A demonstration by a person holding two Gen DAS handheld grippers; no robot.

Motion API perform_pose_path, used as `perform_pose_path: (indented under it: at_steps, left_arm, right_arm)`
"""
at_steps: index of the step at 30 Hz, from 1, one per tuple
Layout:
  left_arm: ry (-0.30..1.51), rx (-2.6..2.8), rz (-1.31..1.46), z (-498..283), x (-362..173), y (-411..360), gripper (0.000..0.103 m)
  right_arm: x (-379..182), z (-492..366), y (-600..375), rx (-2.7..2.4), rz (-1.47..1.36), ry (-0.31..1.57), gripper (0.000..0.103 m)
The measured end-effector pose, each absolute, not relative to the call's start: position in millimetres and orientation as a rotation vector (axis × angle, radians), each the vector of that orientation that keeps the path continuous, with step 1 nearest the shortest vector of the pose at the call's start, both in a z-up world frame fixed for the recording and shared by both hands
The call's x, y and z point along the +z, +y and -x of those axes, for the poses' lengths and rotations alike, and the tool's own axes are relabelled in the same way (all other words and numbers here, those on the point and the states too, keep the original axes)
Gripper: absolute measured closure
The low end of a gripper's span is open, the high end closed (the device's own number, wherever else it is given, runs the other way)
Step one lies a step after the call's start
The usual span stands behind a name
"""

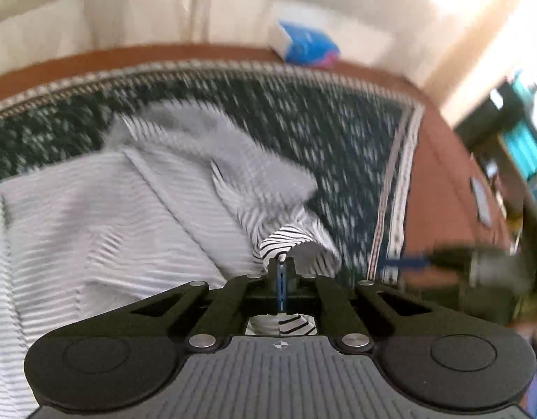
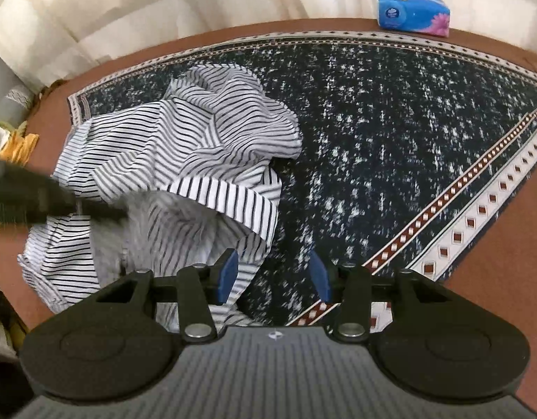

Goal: Fold clothes

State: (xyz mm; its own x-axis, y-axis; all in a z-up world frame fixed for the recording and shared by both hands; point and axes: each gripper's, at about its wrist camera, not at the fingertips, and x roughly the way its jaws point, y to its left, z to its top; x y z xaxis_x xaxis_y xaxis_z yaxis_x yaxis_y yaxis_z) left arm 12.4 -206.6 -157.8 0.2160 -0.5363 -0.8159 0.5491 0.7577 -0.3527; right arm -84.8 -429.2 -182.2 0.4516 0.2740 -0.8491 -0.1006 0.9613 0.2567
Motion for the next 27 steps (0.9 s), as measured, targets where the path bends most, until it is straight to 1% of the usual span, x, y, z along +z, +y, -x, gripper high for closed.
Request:
perform_pose_path:
  at_steps: [5,11,13,14,16,18,22,23,24,25,27]
  left_arm:
    - [1.109,-0.738,0.007,-23,-149,-209,0.103]
    - [1.118,-0.782,0.004,-24,-152,-217,0.103]
    - [1.120,-0.812,-0.013,-23,-152,-221,0.103]
    - [1.121,-0.827,-0.023,-21,-152,-223,0.103]
    - [1.127,-0.856,-0.045,-17,-154,-227,0.103]
    - [1.133,-0.879,-0.069,-14,-158,-232,0.103]
    - [1.154,-0.905,-0.093,-10,-166,-238,0.103]
    - [1.157,-0.908,-0.101,-10,-168,-239,0.103]
    - [1.159,-0.907,-0.110,-11,-168,-240,0.103]
    - [1.158,-0.904,-0.117,-14,-168,-241,0.103]
    - [1.154,-0.898,-0.132,-21,-168,-243,0.080]
  right_arm:
    - [-180,109,-416,0.272,-0.299,1.082,0.048]
    - [-177,132,-390,0.283,-0.360,1.076,0.048]
    - [-170,133,-381,0.282,-0.350,1.051,0.044]
    - [-168,132,-378,0.269,-0.356,1.039,0.040]
    - [-166,128,-374,0.239,-0.388,1.023,0.036]
    - [-169,125,-371,0.207,-0.417,1.022,0.029]
    - [-183,119,-364,0.135,-0.418,1.043,0.030]
    - [-185,121,-367,0.124,-0.425,1.047,0.046]
    - [-186,123,-370,0.114,-0.433,1.052,0.089]
    - [-187,125,-373,0.104,-0.442,1.056,0.102]
    - [-189,129,-379,0.084,-0.458,1.065,0.101]
